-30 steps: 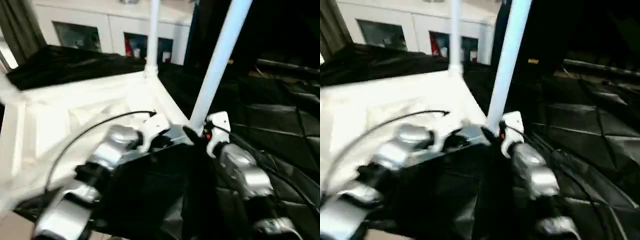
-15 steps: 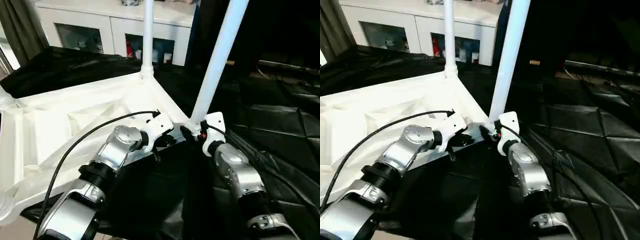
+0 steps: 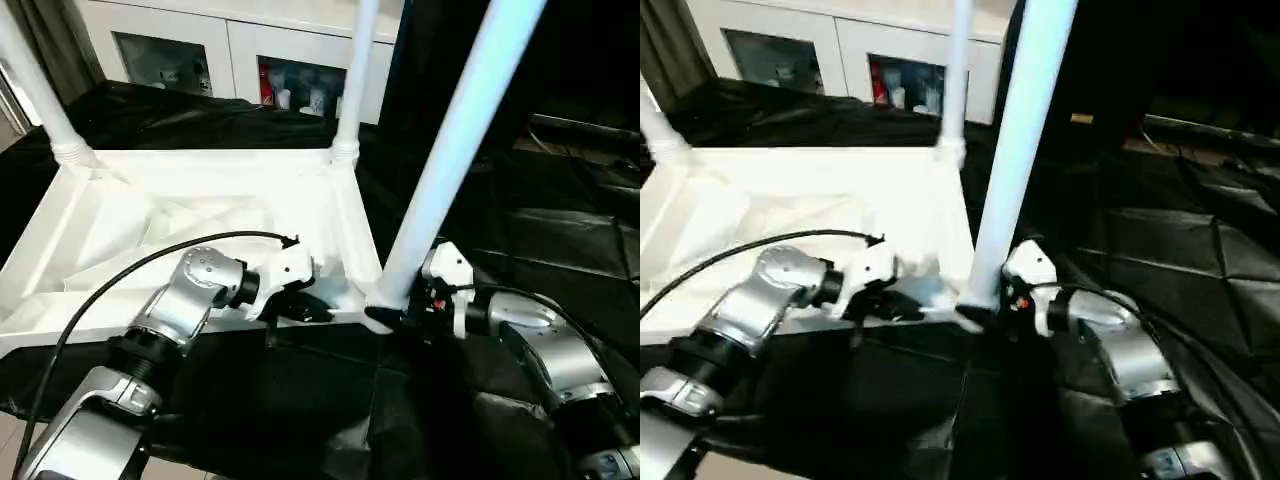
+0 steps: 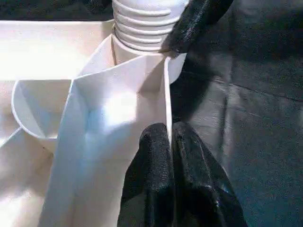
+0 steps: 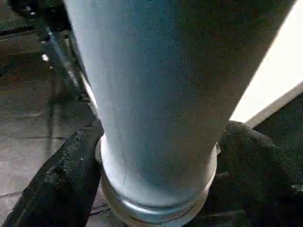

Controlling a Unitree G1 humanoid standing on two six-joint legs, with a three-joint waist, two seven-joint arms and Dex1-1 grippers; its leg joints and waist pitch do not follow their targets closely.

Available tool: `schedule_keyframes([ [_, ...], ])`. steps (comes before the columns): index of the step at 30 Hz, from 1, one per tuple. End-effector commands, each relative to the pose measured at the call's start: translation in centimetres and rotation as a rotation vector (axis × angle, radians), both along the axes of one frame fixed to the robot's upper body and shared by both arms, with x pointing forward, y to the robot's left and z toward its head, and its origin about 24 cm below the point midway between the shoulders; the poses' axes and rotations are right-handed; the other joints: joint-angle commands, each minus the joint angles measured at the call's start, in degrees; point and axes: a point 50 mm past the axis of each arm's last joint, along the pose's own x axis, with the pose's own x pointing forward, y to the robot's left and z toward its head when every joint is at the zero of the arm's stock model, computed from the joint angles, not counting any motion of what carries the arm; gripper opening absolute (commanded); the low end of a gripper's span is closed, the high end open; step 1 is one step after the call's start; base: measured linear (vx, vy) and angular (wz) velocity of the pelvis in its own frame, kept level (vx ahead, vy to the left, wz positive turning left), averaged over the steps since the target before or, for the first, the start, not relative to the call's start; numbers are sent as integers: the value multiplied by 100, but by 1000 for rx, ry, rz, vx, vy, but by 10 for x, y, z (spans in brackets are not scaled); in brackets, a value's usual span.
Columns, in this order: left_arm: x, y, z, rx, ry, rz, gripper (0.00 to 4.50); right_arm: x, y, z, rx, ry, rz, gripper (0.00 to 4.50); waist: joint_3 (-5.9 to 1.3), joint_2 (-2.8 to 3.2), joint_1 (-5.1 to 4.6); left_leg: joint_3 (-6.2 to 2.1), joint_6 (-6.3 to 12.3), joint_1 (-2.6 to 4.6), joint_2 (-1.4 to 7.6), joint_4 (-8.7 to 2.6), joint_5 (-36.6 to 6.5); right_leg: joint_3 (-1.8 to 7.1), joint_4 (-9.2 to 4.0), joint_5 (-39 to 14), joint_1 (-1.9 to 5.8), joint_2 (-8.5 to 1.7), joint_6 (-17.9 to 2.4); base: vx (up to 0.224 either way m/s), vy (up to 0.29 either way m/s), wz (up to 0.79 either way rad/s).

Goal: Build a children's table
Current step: Rotate leg to tighten

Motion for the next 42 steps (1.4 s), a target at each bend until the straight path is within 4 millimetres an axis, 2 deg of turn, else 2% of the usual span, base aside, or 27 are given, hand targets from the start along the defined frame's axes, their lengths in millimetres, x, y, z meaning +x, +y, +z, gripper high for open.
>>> schedule_keyframes([
  [1, -7, -4, -3, -3, 36, -67, 0, -2, -2, 6, -2, -7, 38, 388, -307, -35, 8, -80, 650, 40, 333, -362, -427, 279, -329, -39, 326, -493, -1640, 0, 0, 0],
  [3, -8, -3, -2, -7, 37, -73, 0, -4, -2, 6, 9, 5, 59, 388, -299, -32, 7, -86, 592, 39, 340, -371, -513, 281, -341, -186, 326, -497, -1604, 0, 0, 0],
  [6, -8, -3, -2, -9, 36, -76, 0, -4, 0, 7, 33, 15, 62, 353, -307, -33, 12, -84, 533, 43, 333, -366, -501, 287, -340, -217, 324, -496, -1581, 0, 0, 0],
  [8, -7, -3, -2, -10, 31, -74, 0, -5, 1, 7, 46, 23, 64, 350, -312, -33, 13, -86, 537, 41, 331, -364, -446, 285, -330, -137, 330, -491, -1586, 0, 0, 0],
  [10, -7, -4, -1, -11, 27, -70, 0, -4, 1, 6, 53, 26, 61, 317, -317, -35, 11, -85, 566, 40, 328, -357, -387, 280, -316, -17, 329, -486, -1606, 0, 0, 0],
  [13, 0, -5, -2, -1, -14, -7, 0, -2, 3, 2, 73, 38, 17, 297, -316, -40, 13, -80, 575, 37, 319, -351, -385, 280, -326, -52, 325, -488, -1604, 0, 0, 0],
  [17, 11, -7, -6, 32, -67, 108, 0, 8, 0, -14, 29, 33, -178, 279, -302, -39, -2, -89, 410, 41, 309, -366, -544, 273, -364, -433, 318, -488, -1516, 0, 0, 0],
  [18, 16, -10, -7, 42, -86, 169, 0, 11, 0, -22, 5, 37, -277, 277, -277, -29, -26, -90, 263, 58, 309, -384, -736, 274, -408, -789, 287, -485, -1442, 0, 0, 0],
  [20, 19, -15, -9, 49, -98, 218, 0, 13, 2, -30, 9, 59, -376, 277, -259, -17, -40, -97, 150, 86, 311, -406, -906, 270, -441, -1099, 270, -484, -1377, 0, 0, 0],
  [21, 23, -19, -10, 48, -110, 270, 0, 14, 7, -33, 19, 65, -446, 276, -247, -29, -44, -108, 77, 100, 312, -421, -1107, 274, -480, -1433, 273, -491, -1290, 0, 0, 0],
  [22, 23, -19, -10, 48, -110, 270, 0, 14, 7, -33, 19, 65, -446, 276, -235, -20, -46, -105, 35, 116, 308, -430, -1237, 286, -512, -1668, 250, -491, -1210, 0, 0, 0],
  [24, 29, -34, -12, 41, -131, 379, 0, 19, 18, -42, 9, 75, -648, 275, -227, -27, -70, -115, -36, 119, 307, -450, -1378, 290, -545, -1970, 229, -490, -1098, 0, 0, 0],
  [26, 30, -46, -13, 30, -132, 411, 0, 23, 27, -47, -15, 81, -753, 275, -244, -8, -75, -137, -135, 125, 303, -462, -1334, 292, -540, -1977, 218, -496, -1040, 0, 0, 0],
  [28, 31, -51, -14, 26, -133, 418, 0, 24, 31, -49, -19, 82, -772, 275, -236, -12, -79, -150, -146, 119, 299, -477, -1441, 285, -559, -2013, 228, -496, -984, 0, 0, 0],
  [30, 26, -70, -13, -3, -134, 375, 0, 27, 52, -45, 4, 51, -755, 275, -239, 6, -68, -139, -91, 130, 298, -470, -1481, 305, -564, -1839, 207, -498, -999, 0, 0, 0],
  [32, 25, -74, -12, -10, -136, 357, 0, 29, 55, -43, 14, 38, -750, 275, -243, -6, -68, -138, -50, 106, 291, -474, -1450, 307, -556, -1772, 227, -500, -992, 0, 0, 0],
  [33, 24, -74, -12, -11, -137, 348, 0, 30, 55, -42, 31, 45, -749, 331, -246, -6, -68, -138, -28, 91, 292, -479, -1407, 307, -551, -1734, 234, -498, -975, 0, 0, 0],
  [34, 24, -73, -12, -12, -135, 341, 0, 31, 55, -40, 52, 52, -756, 345, -244, -6, -67, -139, 2, 91, 294, -481, -1404, 307, -551, -1719, 238, -498, -969, 0, 0, 0],
  [36, 22, -70, -12, -17, -135, 310, 0, 34, 52, -34, 97, 47, -734, 345, -248, -10, -69, -143, 41, 78, 293, -480, -1388, 305, -550, -1735, 249, -506, -981, 0, 0, 0],
  [37, 22, -70, -12, -18, -135, 306, 0, 35, 51, -33, 100, 46, -730, 365, -249, -8, -66, -136, 48, 78, 292, -474, -1365, 310, -554, -1711, 246, -508, -991, 0, 0, 0],
  [38, 23, -64, -12, -13, -133, 308, 0, 36, 48, -27, 118, 25, -694, 365, -250, -6, -60, -130, 58, 93, 302, -475, -1320, 308, -540, -1571, 235, -496, -1036, 0, 0, 0],
  [39, 23, -63, -12, -12, -135, 305, 0, 36, 48, -25, 124, 20, -678, 380, -251, -11, -57, -131, 81, 82, 299, -473, -1309, 305, -535, -1535, 255, -499, -1042, 0, 0, 0],
  [40, 23, -59, -12, -13, -134, 294, 0, 35, 44, -21, 130, 10, -641, 380, -254, -46, -60, -130, 134, 55, 299, -472, -1197, 304, -522, -1431, 275, -502, -1047, 0, 0, 0],
  [41, 22, -59, -12, -13, -134, 293, 0, 35, 44, -21, 130, 9, -636, 380, -258, -35, -47, -136, 159, 54, 303, -470, -1142, 301, -511, -1380, 288, -503, -1049, 0, 0, 0],
  [42, 21, -52, -11, -12, -125, 271, 0, 33, 35, -15, 127, -15, -547, 380, -259, -26, -53, -126, 194, 61, 311, -462, -1091, 303, -504, -1276, 271, -505, -1096, 0, 0, 0],
])
